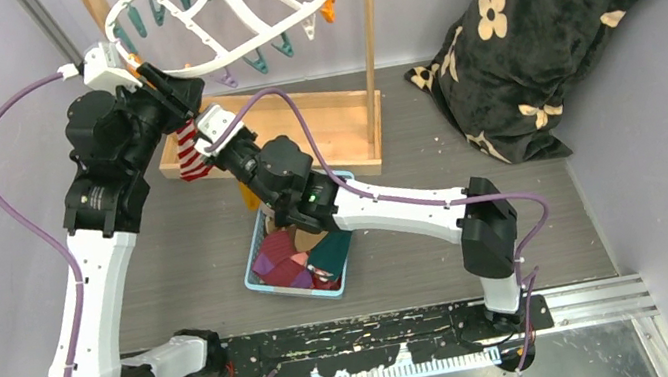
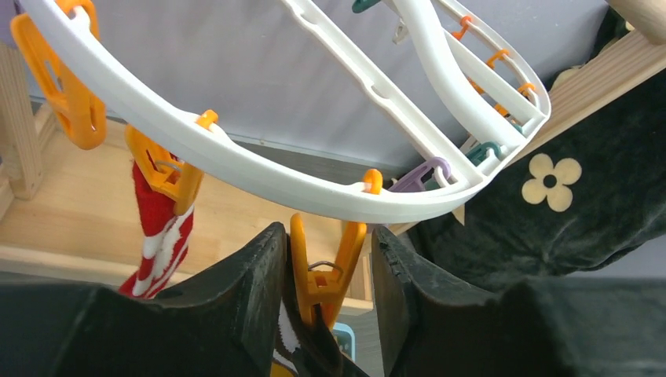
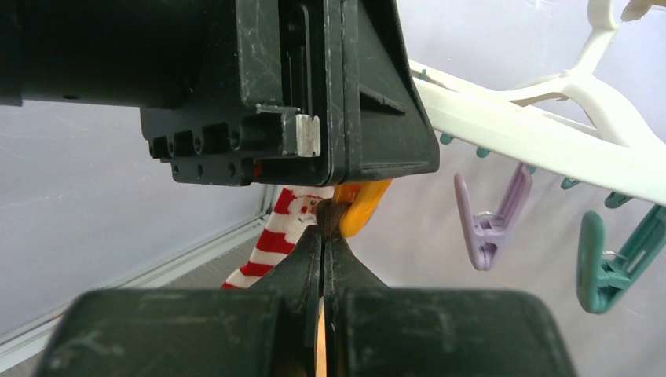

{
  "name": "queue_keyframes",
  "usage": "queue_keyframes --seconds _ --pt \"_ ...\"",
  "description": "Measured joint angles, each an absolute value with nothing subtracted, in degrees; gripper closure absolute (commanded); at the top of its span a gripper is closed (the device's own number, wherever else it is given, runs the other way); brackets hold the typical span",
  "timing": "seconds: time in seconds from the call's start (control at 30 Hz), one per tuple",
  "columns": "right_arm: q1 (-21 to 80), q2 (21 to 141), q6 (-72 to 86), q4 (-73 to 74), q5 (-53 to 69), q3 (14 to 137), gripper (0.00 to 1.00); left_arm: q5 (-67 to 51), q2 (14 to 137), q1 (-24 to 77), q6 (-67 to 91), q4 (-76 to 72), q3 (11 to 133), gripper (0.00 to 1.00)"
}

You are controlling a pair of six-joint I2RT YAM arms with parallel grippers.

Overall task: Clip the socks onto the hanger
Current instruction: Clamp the sock onto the hanger.

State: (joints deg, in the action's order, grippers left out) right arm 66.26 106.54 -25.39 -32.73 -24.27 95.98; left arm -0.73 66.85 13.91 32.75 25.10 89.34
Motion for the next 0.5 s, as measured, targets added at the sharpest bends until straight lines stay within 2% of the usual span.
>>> queue_keyframes --seconds 0.17,0.23,0.27,0.37,0.4,0.5 --pt "66.3 106.9 -25.4 -32.7 -24.4 96.3 0.99 0.1 66.4 13.9 32.8 25.1 89.3 0.46" --pt "66.3 107.0 -25.4 -32.6 -24.4 96.3 0.99 0.4 66.3 13.9 32.8 25.1 89.3 0.48" --pt "66.3 107.0 -25.4 -32.5 -24.4 96.3 0.95 0.5 66.2 13.9 32.8 25.1 89.3 0.51" --pt "66.3 107.1 -25.2 -31.7 -24.1 96.6 0.63 0.8 66.1 13.9 32.8 25.1 89.3 0.54" --pt "66.3 107.1 -24.9 -31.3 -24.1 96.6 0.56 1.1 66.1 13.9 32.8 25.1 89.3 0.54" --pt "66.2 107.0 -24.2 -30.3 -23.2 96.9 0.49 1.8 66.0 13.9 32.6 25.1 89.3 0.55"
